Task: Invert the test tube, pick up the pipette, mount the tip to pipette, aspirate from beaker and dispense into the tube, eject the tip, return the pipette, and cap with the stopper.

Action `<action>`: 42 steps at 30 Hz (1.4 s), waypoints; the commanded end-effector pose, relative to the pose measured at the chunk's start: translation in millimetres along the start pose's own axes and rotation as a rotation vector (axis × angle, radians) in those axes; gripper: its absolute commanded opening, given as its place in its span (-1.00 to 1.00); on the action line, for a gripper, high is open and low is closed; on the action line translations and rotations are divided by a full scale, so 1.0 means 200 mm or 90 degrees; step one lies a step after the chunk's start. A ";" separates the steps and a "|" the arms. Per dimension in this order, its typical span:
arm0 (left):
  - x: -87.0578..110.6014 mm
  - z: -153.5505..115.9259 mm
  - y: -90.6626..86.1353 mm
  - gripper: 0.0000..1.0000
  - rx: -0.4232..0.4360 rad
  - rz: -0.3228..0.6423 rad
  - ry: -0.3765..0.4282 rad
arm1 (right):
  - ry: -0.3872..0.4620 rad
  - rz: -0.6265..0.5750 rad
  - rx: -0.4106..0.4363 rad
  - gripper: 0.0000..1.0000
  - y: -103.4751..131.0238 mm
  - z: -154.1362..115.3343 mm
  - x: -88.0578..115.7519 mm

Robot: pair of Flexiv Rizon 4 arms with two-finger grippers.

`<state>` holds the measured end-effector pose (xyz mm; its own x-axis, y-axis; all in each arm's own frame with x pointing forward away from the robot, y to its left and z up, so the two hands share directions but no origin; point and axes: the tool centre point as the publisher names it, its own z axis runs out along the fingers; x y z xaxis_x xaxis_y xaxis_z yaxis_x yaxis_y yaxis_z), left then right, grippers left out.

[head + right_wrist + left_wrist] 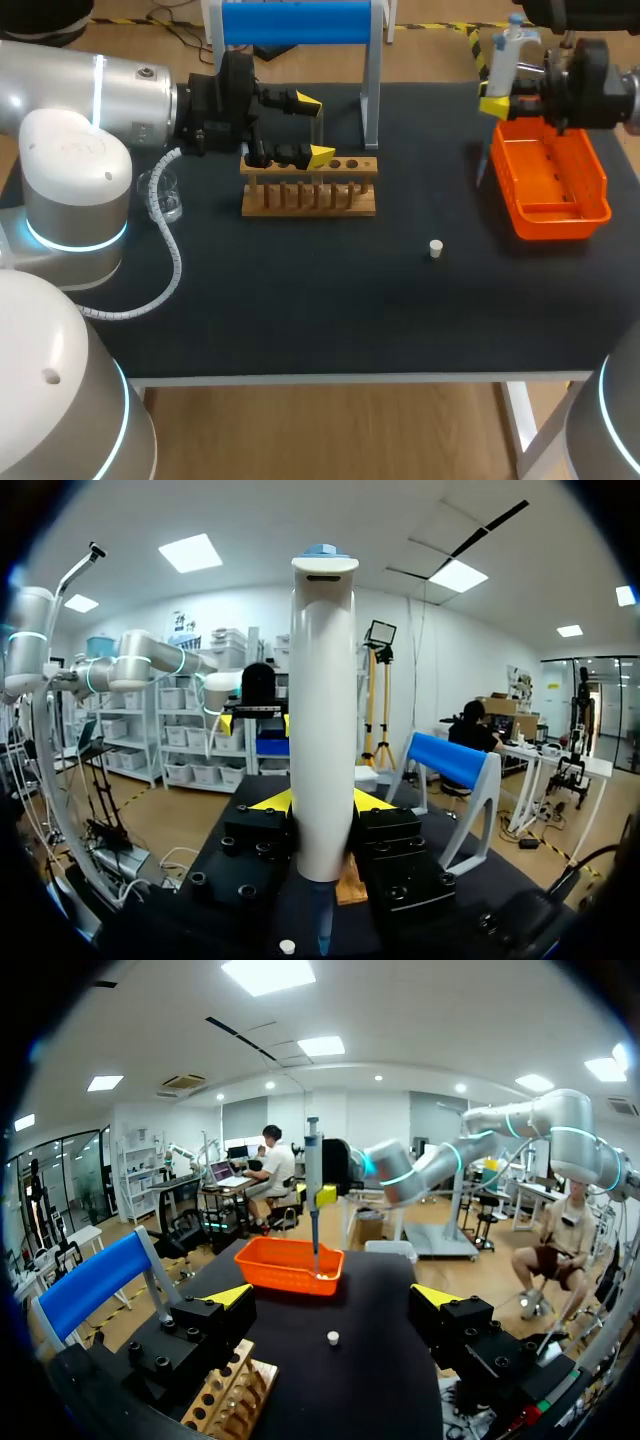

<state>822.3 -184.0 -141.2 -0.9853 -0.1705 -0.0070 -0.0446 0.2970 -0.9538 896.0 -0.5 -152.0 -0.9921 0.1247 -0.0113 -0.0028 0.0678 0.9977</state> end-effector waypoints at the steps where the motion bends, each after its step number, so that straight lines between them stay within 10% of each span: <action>1: 0.00 0.00 0.00 1.00 0.002 0.001 -0.001 | -0.003 -0.001 0.000 -1.00 0.01 -0.10 0.00; 19: 0.00 0.00 0.00 1.00 0.002 0.001 -0.001 | 0.023 -0.026 -0.031 -1.00 0.03 -0.46 -0.05; 42: 0.00 0.00 0.00 1.00 0.002 0.001 -0.001 | 0.149 -0.032 -0.024 -1.00 -0.07 -0.59 -0.13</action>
<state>822.4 -183.9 -141.2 -0.9853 -0.1705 -0.0070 -0.0447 0.2971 -0.9538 902.0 -116.2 -153.3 -0.9985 -0.0133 -0.0529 -0.0533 0.0378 0.9979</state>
